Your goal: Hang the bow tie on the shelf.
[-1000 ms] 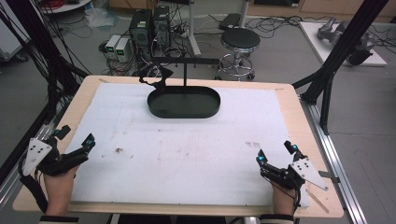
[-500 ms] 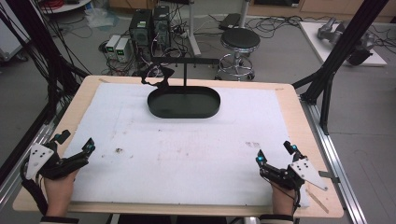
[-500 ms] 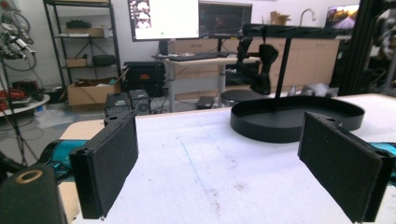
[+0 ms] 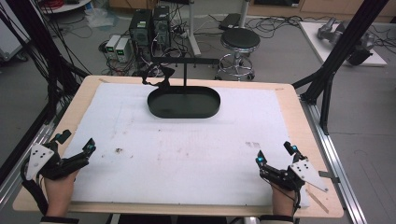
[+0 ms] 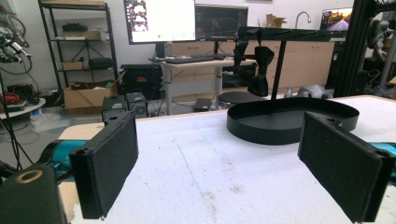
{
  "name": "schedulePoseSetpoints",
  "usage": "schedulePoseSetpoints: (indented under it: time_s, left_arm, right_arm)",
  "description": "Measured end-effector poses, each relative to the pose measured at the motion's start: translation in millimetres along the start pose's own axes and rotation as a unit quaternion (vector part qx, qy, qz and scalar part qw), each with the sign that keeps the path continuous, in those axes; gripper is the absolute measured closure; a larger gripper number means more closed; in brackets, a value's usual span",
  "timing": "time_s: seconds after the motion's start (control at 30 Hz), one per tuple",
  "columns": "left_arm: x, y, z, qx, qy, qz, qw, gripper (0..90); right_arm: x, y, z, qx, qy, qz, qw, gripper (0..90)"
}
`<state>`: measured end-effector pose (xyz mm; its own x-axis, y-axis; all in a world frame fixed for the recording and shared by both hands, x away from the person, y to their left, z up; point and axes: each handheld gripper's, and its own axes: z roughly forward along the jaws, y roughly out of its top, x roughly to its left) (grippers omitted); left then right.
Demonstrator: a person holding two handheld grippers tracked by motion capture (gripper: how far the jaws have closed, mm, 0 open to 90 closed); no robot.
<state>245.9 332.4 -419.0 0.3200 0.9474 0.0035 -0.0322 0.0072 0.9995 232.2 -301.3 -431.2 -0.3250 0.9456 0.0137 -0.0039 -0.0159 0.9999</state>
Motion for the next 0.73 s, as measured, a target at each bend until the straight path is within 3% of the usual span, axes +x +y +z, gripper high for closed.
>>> schedulePoseSetpoints:
  time_s: [0.73]
  left_arm:
    - [1.0, 1.0, 1.2, 0.010, 0.000, -0.003, 0.9999, 12.6]
  right_arm:
    - [-1.3, 0.3, 0.4, 0.009, -0.006, -0.006, 0.9999, 2.7]
